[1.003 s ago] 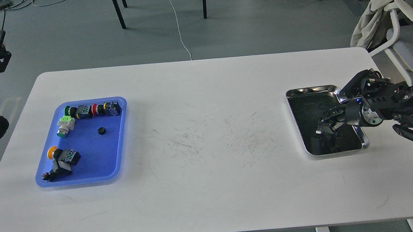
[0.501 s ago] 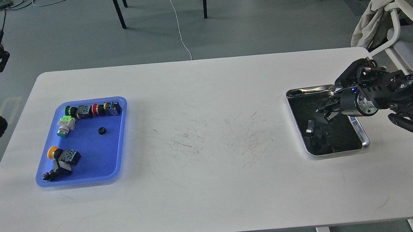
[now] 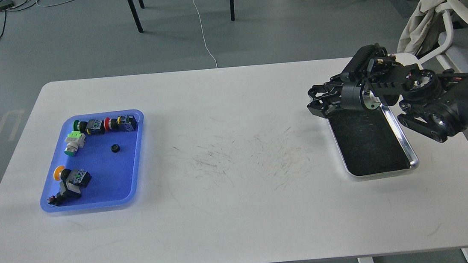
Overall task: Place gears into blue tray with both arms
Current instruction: 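Lift the black part and carry it toward the table center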
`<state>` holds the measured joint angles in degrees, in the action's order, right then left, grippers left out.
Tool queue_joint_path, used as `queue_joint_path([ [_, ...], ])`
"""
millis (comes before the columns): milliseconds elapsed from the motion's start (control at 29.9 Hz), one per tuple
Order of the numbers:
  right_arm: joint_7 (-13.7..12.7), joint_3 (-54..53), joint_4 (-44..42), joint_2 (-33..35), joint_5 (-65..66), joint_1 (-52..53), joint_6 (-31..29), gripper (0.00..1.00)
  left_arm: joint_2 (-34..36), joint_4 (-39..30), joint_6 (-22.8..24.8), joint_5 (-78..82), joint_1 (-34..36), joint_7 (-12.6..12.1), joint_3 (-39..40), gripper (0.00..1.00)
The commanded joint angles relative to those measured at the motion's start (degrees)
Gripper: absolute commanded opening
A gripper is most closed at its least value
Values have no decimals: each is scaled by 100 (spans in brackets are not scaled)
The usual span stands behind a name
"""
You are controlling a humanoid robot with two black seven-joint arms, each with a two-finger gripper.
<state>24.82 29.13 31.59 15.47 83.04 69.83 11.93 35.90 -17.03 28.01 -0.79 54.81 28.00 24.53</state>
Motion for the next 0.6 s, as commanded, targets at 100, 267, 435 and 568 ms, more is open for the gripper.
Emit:
queue_joint_path([
  [100, -117, -47, -56, -641, 1, 119, 774, 1, 162, -11, -1, 0, 3, 0, 8, 99],
  [267, -135, -74, -82, -1203, 10, 128, 1425, 1, 276, -54, -1, 0, 3, 0, 8, 99],
  [435, -117, -65, -162, -1547, 45, 31, 1607, 1, 487, -309, -1, 0, 3, 0, -1, 99],
  [568, -74, -30, -302, -1547, 80, -127, 1607, 1, 628, -345, -1, 0, 3, 0, 8, 99],
])
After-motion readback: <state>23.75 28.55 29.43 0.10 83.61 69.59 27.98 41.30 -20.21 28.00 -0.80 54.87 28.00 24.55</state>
